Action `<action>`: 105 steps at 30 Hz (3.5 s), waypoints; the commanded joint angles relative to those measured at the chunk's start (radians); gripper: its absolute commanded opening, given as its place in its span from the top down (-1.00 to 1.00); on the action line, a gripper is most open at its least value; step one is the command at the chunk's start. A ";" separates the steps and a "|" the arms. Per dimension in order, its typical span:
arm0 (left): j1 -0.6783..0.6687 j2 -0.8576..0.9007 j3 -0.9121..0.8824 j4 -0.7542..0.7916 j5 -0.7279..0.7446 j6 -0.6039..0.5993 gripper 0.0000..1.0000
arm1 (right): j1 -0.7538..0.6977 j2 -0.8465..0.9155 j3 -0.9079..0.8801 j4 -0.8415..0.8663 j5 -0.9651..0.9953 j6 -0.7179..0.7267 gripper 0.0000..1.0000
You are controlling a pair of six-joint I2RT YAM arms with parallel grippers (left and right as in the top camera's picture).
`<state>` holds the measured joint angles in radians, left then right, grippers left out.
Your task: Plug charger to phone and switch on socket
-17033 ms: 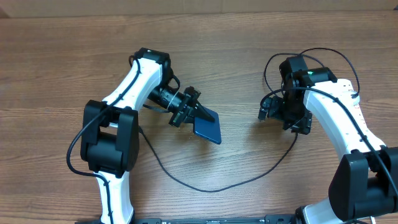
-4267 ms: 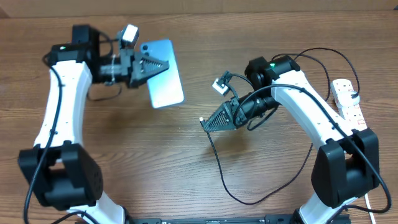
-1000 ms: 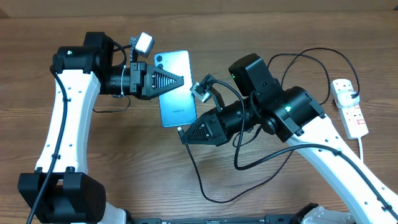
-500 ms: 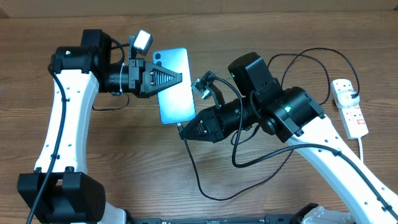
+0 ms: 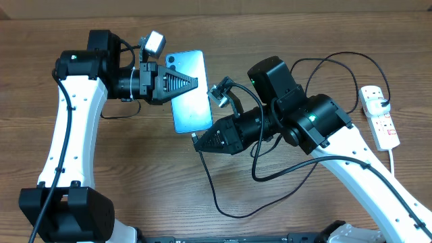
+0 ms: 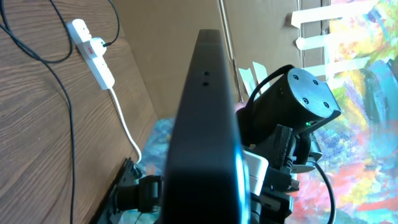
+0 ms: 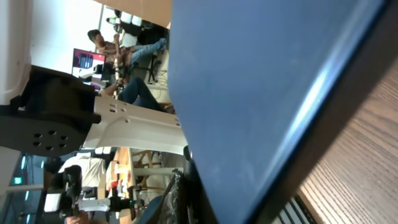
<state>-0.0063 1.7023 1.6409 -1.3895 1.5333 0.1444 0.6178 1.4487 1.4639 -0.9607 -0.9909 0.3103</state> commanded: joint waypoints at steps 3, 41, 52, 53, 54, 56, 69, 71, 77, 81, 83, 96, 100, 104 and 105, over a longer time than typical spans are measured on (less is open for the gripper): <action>-0.005 -0.008 0.014 0.008 0.046 -0.023 0.92 | 0.002 -0.009 -0.004 0.007 -0.023 -0.004 0.92; -0.005 -0.008 0.014 0.008 0.047 -0.022 0.91 | -0.041 -0.009 -0.004 0.155 0.028 0.165 0.92; -0.005 -0.008 0.014 0.008 0.046 -0.039 0.91 | -0.015 -0.009 -0.004 0.190 0.212 0.217 0.92; -0.005 -0.008 0.014 0.008 0.047 -0.041 0.92 | -0.008 -0.009 -0.004 0.198 0.230 0.222 0.92; -0.005 -0.008 0.014 0.008 0.046 -0.041 0.91 | -0.001 -0.009 -0.004 0.203 0.244 0.222 0.92; -0.005 -0.008 0.014 0.008 0.047 -0.041 0.91 | 0.012 -0.009 -0.004 0.212 0.283 0.236 0.92; -0.005 -0.008 0.014 0.008 0.046 -0.055 0.92 | 0.020 -0.009 -0.004 0.269 0.337 0.270 0.92; -0.005 -0.008 0.014 0.008 0.046 -0.055 0.92 | 0.015 -0.009 -0.004 0.270 0.336 0.270 0.92; -0.005 -0.008 0.014 0.008 0.047 -0.056 0.91 | -0.014 -0.009 -0.004 0.278 0.306 0.300 0.93; -0.002 -0.008 0.014 0.011 0.047 -0.076 0.92 | -0.058 -0.009 -0.004 0.279 0.247 0.299 0.92; 0.001 -0.008 0.014 0.011 0.047 -0.095 0.92 | -0.072 -0.009 -0.004 0.279 0.231 0.300 0.92; 0.012 -0.008 0.014 0.011 0.047 -0.101 0.91 | -0.080 -0.009 -0.004 0.267 0.227 0.299 0.93; 0.036 -0.008 0.014 0.020 0.047 -0.100 0.92 | -0.080 -0.009 -0.004 0.239 0.225 0.274 0.93; 0.069 -0.008 0.014 0.086 0.037 -0.106 0.92 | -0.080 -0.008 -0.004 0.169 0.219 0.182 0.93; 0.079 -0.008 0.014 0.105 0.020 -0.123 0.92 | -0.080 -0.008 -0.004 0.145 0.219 0.156 0.92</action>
<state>0.0578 1.7172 1.6432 -1.3014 1.5341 0.0502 0.5663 1.4300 1.4464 -0.7944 -0.8627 0.5480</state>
